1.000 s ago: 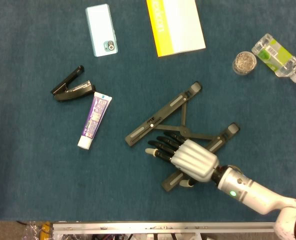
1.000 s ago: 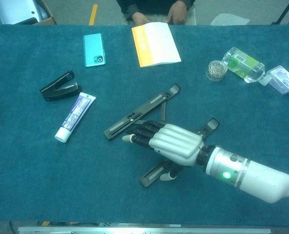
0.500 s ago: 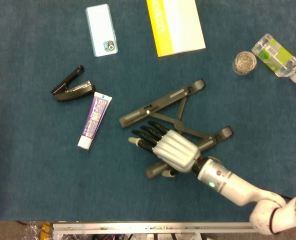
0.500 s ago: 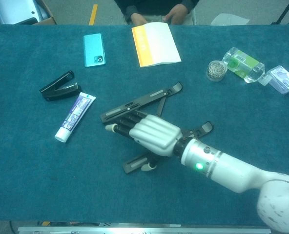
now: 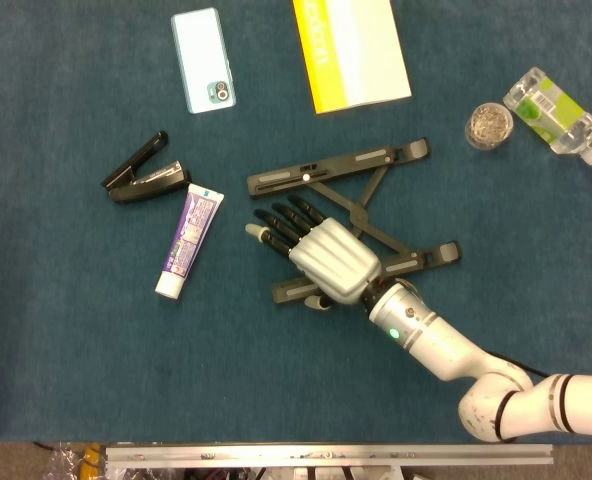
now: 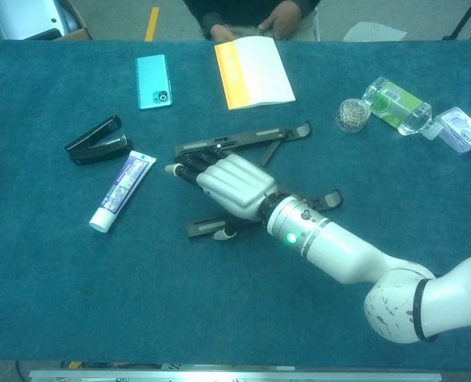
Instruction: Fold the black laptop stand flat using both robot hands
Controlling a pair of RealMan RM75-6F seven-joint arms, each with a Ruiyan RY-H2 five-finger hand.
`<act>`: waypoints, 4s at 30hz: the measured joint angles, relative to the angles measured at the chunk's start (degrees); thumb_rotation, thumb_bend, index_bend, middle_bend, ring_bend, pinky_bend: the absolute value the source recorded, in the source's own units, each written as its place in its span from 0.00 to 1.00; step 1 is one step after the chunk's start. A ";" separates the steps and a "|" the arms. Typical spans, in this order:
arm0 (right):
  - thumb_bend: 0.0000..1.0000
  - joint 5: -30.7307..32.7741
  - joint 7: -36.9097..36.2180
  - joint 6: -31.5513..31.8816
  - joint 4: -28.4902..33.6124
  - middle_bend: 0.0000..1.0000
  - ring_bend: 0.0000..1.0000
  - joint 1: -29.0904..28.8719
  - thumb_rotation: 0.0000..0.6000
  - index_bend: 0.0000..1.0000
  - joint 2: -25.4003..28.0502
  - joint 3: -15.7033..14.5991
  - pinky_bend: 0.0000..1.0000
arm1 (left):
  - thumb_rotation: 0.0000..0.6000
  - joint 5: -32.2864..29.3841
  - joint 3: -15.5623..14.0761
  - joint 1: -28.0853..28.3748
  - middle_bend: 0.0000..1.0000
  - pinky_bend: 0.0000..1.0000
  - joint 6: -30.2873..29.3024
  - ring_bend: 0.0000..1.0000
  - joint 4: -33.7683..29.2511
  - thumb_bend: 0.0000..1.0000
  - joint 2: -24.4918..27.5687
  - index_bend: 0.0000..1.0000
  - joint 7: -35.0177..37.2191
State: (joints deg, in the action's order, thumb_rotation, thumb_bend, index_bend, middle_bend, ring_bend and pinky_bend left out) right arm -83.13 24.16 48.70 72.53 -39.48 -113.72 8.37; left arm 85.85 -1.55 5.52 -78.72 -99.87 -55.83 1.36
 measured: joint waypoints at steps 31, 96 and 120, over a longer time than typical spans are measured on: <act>0.00 8.43 -2.48 1.04 17.91 0.10 0.00 2.41 1.00 0.00 29.56 -2.39 0.03 | 1.00 5.09 -2.29 2.72 0.00 0.04 3.14 0.00 -6.36 0.47 0.07 0.02 -6.25; 0.00 5.08 -0.92 4.47 10.01 0.10 0.00 4.78 1.00 0.00 26.45 -8.20 0.03 | 1.00 3.89 -2.62 2.68 0.00 0.03 2.79 0.00 -3.33 0.47 -1.24 0.00 -2.79; 0.32 17.25 -11.47 -4.66 19.44 0.21 0.03 -0.33 0.97 0.00 30.64 0.80 0.04 | 1.00 6.92 -3.35 4.20 0.00 0.03 4.04 0.00 -6.92 0.47 1.00 0.00 -5.55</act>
State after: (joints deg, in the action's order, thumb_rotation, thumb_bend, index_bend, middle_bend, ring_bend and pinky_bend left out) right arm -65.88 12.68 44.04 91.96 -39.82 -83.08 9.17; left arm 92.78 -4.90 9.73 -74.68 -106.79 -54.83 -4.18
